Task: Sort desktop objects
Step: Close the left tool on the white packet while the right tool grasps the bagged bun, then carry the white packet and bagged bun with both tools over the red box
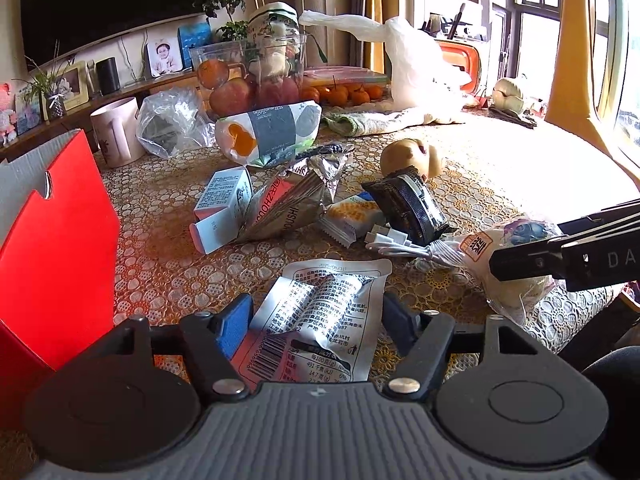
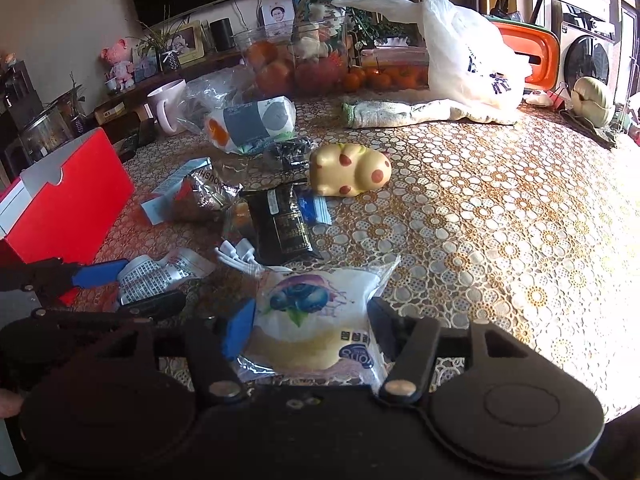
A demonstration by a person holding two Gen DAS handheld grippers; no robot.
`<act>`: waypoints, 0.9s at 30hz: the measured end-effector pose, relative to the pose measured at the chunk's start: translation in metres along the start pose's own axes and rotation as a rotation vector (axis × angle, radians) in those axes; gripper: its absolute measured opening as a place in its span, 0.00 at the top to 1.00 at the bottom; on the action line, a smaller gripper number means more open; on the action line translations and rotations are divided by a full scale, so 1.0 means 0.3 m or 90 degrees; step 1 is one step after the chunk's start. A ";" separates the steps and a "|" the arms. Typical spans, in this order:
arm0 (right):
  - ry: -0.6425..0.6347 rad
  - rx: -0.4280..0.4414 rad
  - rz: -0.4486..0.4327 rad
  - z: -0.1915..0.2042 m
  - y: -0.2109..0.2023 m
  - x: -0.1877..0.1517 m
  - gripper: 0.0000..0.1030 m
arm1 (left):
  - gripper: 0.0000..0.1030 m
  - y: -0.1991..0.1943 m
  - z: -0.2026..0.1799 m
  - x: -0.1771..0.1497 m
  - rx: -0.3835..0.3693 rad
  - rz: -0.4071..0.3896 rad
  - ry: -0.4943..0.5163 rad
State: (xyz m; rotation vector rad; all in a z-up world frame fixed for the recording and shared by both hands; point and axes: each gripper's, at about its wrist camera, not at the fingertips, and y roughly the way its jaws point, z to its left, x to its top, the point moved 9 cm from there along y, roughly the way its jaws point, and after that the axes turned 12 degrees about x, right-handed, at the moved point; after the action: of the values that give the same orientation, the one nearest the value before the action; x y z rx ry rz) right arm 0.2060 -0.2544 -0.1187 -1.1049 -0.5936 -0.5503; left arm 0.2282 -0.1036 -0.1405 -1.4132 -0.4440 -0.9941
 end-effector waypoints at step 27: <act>-0.126 0.126 -0.009 0.334 -0.157 0.162 0.41 | 0.32 -0.378 0.250 0.102 0.105 -0.036 -0.107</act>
State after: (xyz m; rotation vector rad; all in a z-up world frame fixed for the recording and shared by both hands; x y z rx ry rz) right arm 0.1927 -0.1833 -0.0219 -0.9743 -0.8109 -0.3876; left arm 0.1781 -0.0268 -0.0356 -1.3450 -0.6786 -0.8668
